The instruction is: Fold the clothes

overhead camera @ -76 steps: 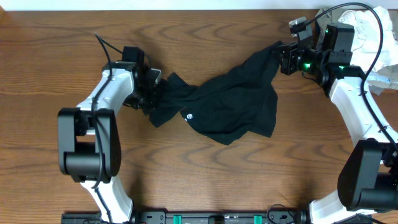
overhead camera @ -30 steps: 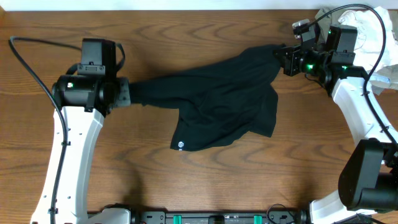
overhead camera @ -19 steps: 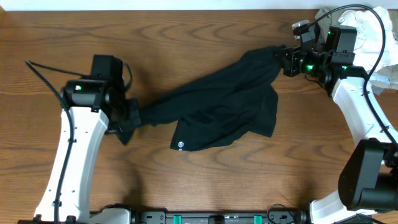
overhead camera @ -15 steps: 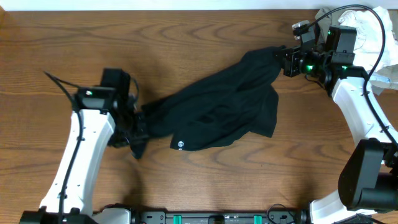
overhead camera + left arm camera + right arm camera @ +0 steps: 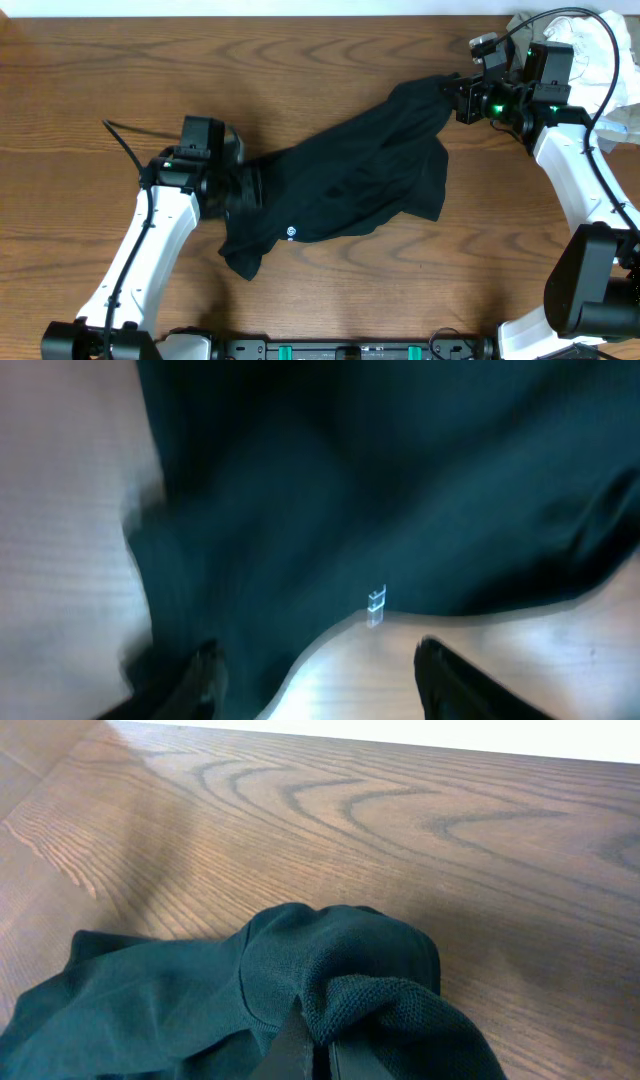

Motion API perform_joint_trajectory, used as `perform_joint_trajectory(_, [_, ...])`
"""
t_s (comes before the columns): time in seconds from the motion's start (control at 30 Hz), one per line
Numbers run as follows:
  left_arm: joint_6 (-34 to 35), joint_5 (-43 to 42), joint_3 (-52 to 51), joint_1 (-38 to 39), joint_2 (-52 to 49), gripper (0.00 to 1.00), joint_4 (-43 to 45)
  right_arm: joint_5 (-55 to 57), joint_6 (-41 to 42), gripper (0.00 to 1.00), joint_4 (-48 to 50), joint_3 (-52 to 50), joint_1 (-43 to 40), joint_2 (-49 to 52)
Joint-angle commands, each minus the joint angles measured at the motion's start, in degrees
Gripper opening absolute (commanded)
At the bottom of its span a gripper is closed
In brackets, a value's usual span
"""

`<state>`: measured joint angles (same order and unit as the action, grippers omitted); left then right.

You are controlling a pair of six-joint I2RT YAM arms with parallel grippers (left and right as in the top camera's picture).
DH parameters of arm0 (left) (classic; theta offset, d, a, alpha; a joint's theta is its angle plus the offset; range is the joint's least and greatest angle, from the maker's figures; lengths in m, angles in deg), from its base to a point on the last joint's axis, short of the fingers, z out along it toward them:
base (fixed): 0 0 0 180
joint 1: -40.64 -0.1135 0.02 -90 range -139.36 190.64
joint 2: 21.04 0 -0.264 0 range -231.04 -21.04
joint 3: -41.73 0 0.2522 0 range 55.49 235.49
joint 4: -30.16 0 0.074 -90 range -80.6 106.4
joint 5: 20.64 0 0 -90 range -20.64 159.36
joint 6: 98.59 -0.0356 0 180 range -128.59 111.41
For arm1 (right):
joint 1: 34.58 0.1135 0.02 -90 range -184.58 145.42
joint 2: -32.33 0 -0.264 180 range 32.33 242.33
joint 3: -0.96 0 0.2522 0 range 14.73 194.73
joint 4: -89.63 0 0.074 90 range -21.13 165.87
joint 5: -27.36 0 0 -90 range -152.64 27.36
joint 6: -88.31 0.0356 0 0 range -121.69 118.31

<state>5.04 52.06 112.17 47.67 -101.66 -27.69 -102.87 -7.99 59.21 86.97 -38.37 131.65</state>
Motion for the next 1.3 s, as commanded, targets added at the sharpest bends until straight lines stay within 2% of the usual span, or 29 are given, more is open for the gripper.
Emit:
perform_joint_trajectory(0.0, [-1.2, 4.7, 0.3, -1.5, -2.8, 0.65, 7.0, -0.3, -0.6, 0.02, 0.0, 0.6, -0.3, -1.3])
perform_joint_trajectory(0.17, [-2.7, 4.7, 0.3, -4.0, -11.1, 0.66, 16.6, -0.2, -0.9, 0.02, -0.9, 0.6, -0.3, -1.3])
perform_joint_trajectory(0.3, [-2.8, 4.7, 0.3, -5.8, -17.2, 0.66, 21.7, -0.2, -1.5, 0.02, -1.1, 0.6, -0.3, -1.3])
perform_joint_trajectory(0.53, [-7.6, 4.7, 0.3, -7.1, -22.3, 0.66, 27.9, -0.2, -1.5, 0.02, -1.1, 0.6, -0.3, -1.3])
perform_joint_trajectory(0.73, [-12.6, 4.7, 0.3, -7.1, -24.2, 0.66, 28.3, -0.2, -1.5, 0.02, -1.2, 0.6, -0.3, -1.3])
perform_joint_trajectory(1.07, [-14.7, 2.5, 0.3, -7.1, -25.1, 0.66, 25.4, 0.0, -1.5, 0.02, -1.1, 0.6, -0.3, -1.3])
perform_joint_trajectory(1.27, [-15.8, -3.0, 0.1, -7.1, -25.3, 0.25, 24.7, -0.1, -1.5, 0.02, -1.2, 0.6, -0.3, -1.3])
